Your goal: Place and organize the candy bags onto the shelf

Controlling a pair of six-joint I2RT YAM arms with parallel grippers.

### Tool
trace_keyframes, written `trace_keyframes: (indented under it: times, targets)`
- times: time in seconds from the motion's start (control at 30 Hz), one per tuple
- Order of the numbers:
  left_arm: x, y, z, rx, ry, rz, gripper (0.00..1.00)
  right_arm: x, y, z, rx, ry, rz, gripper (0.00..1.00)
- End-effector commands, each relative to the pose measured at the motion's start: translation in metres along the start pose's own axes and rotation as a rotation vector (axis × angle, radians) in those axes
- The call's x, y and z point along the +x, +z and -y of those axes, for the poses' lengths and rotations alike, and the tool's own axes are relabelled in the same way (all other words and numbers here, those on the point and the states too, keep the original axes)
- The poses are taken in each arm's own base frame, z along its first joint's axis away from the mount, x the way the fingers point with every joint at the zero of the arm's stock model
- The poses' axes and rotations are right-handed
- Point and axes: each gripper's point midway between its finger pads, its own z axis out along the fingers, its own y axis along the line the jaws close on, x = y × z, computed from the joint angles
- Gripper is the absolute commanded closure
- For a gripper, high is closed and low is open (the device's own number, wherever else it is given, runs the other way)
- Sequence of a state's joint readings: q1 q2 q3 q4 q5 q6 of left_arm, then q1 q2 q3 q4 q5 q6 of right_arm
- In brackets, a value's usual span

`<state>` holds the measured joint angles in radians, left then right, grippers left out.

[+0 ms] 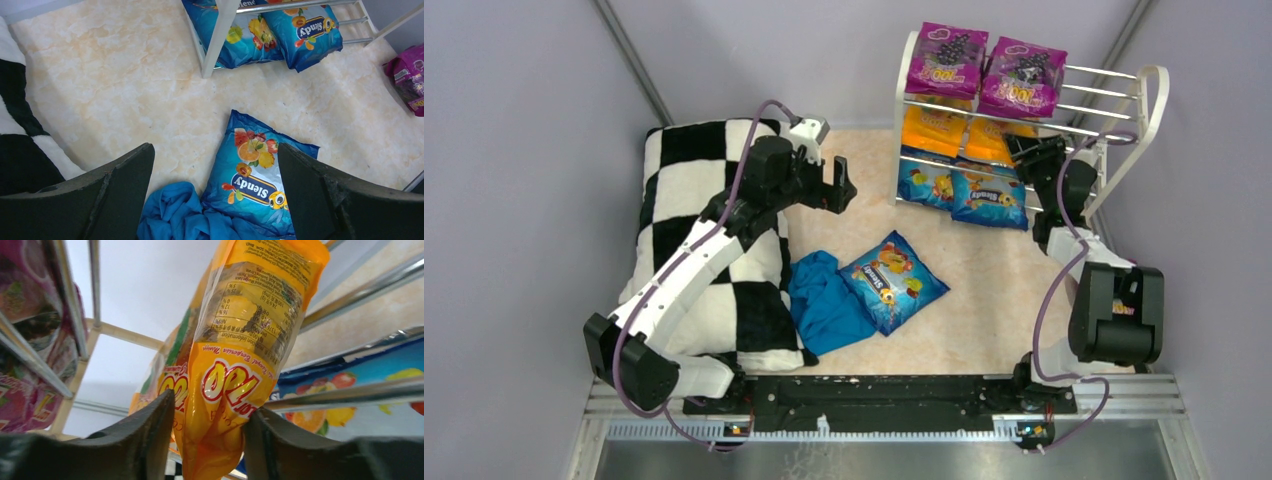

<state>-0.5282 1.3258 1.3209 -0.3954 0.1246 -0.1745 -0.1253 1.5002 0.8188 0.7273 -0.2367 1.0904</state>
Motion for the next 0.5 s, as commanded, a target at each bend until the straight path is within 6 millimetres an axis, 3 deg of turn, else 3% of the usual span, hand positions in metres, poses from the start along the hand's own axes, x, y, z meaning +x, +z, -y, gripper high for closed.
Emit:
trace_keyframes:
  times: [0.0,0.23,0.47]
  targets:
    - [-0.019,-0.011,0.001,-0.012,0.032,0.077,0.01,-0.037,-0.007,-0.036,-0.014,-0.126,0.066,0.44]
    - [-0.019,-0.010,0.004,-0.002,0.033,0.075,0.01,-0.046,-0.023,-0.031,0.121,-0.231,0.053,0.26]
    - [-0.017,-0.009,0.005,-0.002,0.035,0.073,0.01,-0.051,-0.038,-0.025,0.180,-0.300,0.060,0.28]
